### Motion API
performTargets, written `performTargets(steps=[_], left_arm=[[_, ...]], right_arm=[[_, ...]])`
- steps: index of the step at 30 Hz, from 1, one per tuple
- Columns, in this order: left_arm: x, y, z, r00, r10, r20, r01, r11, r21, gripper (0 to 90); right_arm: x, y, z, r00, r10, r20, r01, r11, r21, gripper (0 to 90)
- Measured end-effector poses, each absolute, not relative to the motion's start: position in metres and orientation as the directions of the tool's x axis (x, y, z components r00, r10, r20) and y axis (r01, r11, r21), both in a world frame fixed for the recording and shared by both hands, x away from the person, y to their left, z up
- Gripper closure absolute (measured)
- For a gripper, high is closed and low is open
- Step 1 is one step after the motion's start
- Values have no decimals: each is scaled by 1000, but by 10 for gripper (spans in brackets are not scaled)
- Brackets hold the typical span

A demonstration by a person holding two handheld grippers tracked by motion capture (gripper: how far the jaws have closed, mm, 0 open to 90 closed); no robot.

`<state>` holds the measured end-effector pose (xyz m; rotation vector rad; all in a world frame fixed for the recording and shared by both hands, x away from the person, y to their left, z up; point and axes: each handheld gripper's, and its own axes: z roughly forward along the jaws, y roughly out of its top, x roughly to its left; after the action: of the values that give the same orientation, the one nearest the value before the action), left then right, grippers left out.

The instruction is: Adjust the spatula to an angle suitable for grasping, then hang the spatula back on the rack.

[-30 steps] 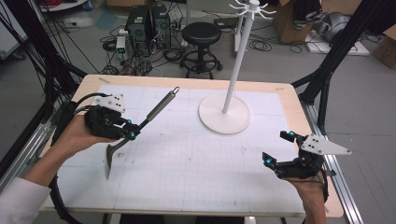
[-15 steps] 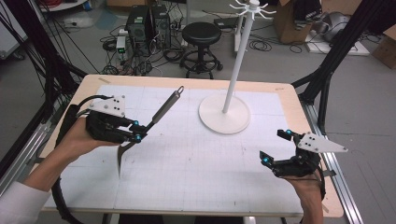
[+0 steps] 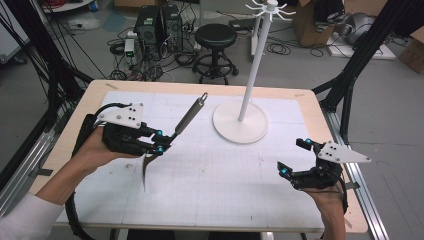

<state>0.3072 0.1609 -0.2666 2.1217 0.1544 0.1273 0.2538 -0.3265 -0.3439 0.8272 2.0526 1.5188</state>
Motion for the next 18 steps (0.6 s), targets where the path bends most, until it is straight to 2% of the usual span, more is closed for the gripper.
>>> performTargets(steps=[18], left_arm=[[309, 142, -267, 994, 110, 24, 34, -491, 870, 748]], right_arm=[[254, -325, -344, -723, 690, -6, 197, 216, 956, 6]])
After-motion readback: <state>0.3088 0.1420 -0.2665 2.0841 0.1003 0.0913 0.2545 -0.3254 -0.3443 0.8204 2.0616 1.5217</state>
